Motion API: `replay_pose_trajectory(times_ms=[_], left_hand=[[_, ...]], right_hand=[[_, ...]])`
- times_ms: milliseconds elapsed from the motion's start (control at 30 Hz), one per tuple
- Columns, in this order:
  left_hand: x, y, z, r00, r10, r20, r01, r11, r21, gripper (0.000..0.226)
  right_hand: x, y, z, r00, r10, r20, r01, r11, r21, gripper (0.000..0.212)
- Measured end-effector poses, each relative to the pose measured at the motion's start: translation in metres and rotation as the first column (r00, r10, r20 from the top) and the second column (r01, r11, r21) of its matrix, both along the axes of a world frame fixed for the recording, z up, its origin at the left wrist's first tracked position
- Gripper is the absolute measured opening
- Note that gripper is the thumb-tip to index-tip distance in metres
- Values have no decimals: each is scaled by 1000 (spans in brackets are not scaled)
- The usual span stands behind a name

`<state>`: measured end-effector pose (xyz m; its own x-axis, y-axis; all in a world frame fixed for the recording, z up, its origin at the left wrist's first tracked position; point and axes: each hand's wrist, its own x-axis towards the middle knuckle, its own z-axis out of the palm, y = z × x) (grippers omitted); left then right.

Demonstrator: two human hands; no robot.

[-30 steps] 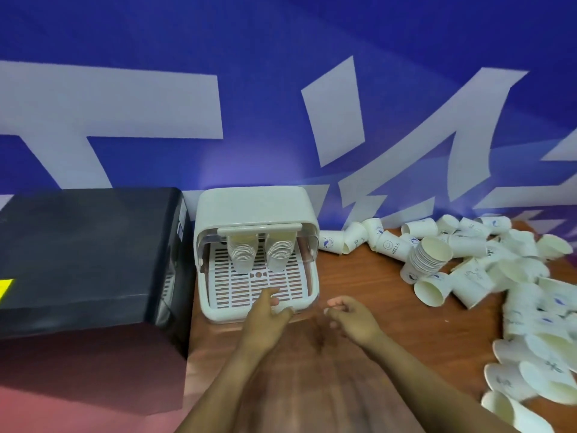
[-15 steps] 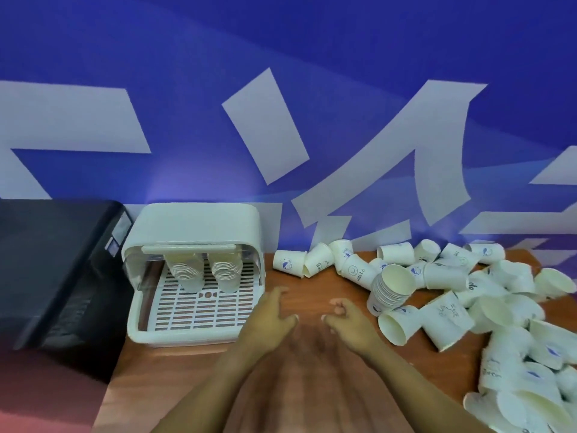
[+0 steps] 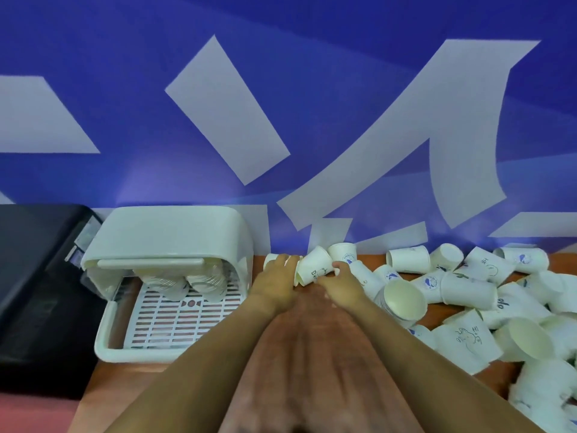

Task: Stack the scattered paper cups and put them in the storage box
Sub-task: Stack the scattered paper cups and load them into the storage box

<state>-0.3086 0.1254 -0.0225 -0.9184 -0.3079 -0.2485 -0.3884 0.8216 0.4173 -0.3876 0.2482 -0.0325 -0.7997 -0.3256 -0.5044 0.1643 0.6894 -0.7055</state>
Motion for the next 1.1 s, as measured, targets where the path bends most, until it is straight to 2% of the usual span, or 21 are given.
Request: replay_pose_trajectory(times_ms=[133,300,367,467,633,833,967,1100], left_hand=[[-28,-11,-26,991,-50,127,77,973,-218,64],[-50,-23,-53,955,-47,294,166,904,-394,69],[-54,-25,-62,948,-41,314,178,889,-421,67],[-59,-27,-72,968,-35,250,146,885,-441,63],[-61,-29,-79,983,-77,164,140,900,-413,53],[-49,-21,-74,981,-55,188,117,935,-334,55],[-24,2,-59,993,8,122,9,990,-143,61],[13,26,-46,992,126,-2,-125,988,91,59]], right_hand=[[-20,-19,-26,995,-80,65,78,996,42,69],[-32,-30,-57,959,-215,185,201,975,90,56],[-35,-35,-63,905,-294,309,301,953,26,44],[-41,-45,-73,811,-363,458,438,896,-66,39],[-48,-56,-91,769,-425,477,532,839,-111,51],[-33,-48,-82,814,-445,372,505,859,-78,66],[-14,-33,-58,896,-395,205,418,904,-88,65],[13,-13,-28,950,-306,69,313,939,-143,54]])
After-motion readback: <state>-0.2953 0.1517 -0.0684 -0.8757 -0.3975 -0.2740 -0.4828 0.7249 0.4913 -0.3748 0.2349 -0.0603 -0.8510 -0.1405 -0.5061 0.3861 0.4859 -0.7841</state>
